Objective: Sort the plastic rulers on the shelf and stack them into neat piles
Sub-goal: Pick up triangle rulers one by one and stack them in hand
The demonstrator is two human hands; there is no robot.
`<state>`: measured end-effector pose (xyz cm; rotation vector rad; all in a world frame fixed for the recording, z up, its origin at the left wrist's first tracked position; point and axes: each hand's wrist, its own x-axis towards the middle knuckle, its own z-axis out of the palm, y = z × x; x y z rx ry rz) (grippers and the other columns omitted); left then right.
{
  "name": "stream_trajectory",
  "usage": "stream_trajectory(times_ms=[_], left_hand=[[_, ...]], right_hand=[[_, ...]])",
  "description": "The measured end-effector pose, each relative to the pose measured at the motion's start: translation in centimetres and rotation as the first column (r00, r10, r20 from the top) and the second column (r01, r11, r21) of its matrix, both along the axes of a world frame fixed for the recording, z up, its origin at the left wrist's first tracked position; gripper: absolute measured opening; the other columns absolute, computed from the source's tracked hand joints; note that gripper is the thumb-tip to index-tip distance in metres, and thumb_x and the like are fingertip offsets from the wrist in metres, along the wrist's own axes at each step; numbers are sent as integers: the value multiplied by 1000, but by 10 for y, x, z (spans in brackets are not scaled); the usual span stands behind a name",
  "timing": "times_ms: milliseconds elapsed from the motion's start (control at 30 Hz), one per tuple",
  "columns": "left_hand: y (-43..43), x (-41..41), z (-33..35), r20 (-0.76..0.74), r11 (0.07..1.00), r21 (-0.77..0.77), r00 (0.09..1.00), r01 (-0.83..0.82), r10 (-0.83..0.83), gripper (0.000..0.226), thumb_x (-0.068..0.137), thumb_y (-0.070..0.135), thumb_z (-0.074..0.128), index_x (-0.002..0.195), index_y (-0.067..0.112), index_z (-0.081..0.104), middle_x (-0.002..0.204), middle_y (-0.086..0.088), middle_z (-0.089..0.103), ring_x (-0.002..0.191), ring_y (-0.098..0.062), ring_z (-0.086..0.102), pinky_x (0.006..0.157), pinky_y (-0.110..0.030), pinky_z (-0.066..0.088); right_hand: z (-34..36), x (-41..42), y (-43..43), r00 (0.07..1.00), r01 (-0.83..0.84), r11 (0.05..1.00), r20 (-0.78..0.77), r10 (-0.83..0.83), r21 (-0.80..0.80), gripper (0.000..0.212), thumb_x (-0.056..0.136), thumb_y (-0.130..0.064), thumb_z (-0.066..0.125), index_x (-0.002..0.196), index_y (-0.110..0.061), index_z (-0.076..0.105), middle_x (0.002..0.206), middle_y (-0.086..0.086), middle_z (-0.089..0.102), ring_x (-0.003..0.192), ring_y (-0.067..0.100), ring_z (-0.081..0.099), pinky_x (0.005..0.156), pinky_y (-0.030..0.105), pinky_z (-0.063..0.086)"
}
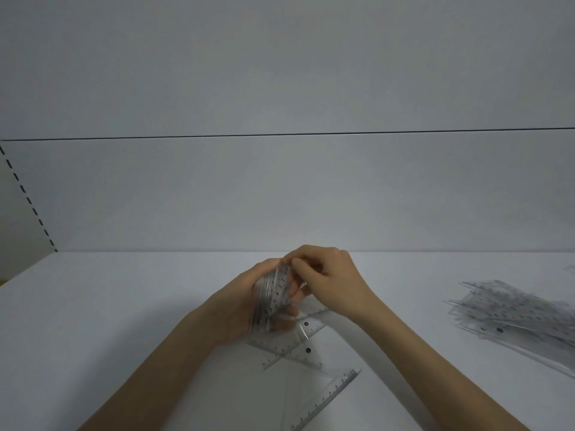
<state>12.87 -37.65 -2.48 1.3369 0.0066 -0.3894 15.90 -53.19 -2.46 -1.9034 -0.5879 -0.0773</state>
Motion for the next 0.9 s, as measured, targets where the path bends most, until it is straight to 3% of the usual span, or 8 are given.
stream_trajectory(times_ms=[133,300,433,567,633,700,800,900], left_hand=[[3,0,2,75,1000,3,997,7,-7,16,94,14,43,96,14,59,87,-8,63,67,-18,64,53,-26,50],[10,6,-1,124,1000,-6,992,17,-16,22,86,-1,49,101,12,58,92,-15,64,70,-24,64,52,-27,50],[23,13,-4,133,983,-155,984,-100,121,29,84,0,51,107,17,60,106,-28,62,72,-30,65,55,-30,53],[28,17,-3,120,955,-230,968,-190,221,29,93,1,40,109,17,58,108,-30,58,70,-28,65,56,-28,55],[29,19,-3,101,937,-256,957,-239,272,28,93,2,42,111,17,57,109,-29,58,71,-27,65,57,-27,56],[31,20,-4,69,910,-291,942,-295,327,27,93,2,43,111,17,58,111,-27,58,74,-28,65,58,-27,56],[34,22,-4,41,881,-335,929,-335,369,27,93,2,43,110,17,58,110,-26,58,76,-29,65,59,-27,56],[35,21,-3,37,874,-350,927,-337,373,27,93,2,44,109,18,59,107,-25,59,75,-29,66,58,-27,56]], right_hand=[[4,1,-3,965,-160,979,-190,182,125,35,94,6,36,104,-3,68,79,10,70,71,28,70,77,44,58],[8,7,-14,945,-237,967,-208,252,96,38,97,4,38,123,-11,62,86,6,70,71,16,64,66,23,52],[9,18,-32,989,-60,955,113,96,-290,21,89,-18,65,107,-25,73,82,-9,69,70,2,59,64,14,44],[-1,19,-31,982,-129,709,12,190,-693,53,68,-50,80,118,-38,65,112,-12,59,99,5,51,84,25,46],[-7,19,-25,977,-159,631,-28,212,-759,71,67,-54,78,132,-35,55,124,-9,50,115,9,41,96,30,41],[-10,22,-23,975,-152,607,-18,221,-780,72,69,-54,77,133,-31,54,129,-8,47,122,11,35,101,30,36],[-11,26,-26,972,-138,635,18,234,-760,50,71,-51,76,115,-30,68,117,-13,60,108,9,49,88,26,41],[-10,21,-26,959,-117,667,92,269,-735,18,75,-43,74,86,-29,75,74,-24,63,71,3,53,69,22,39]])
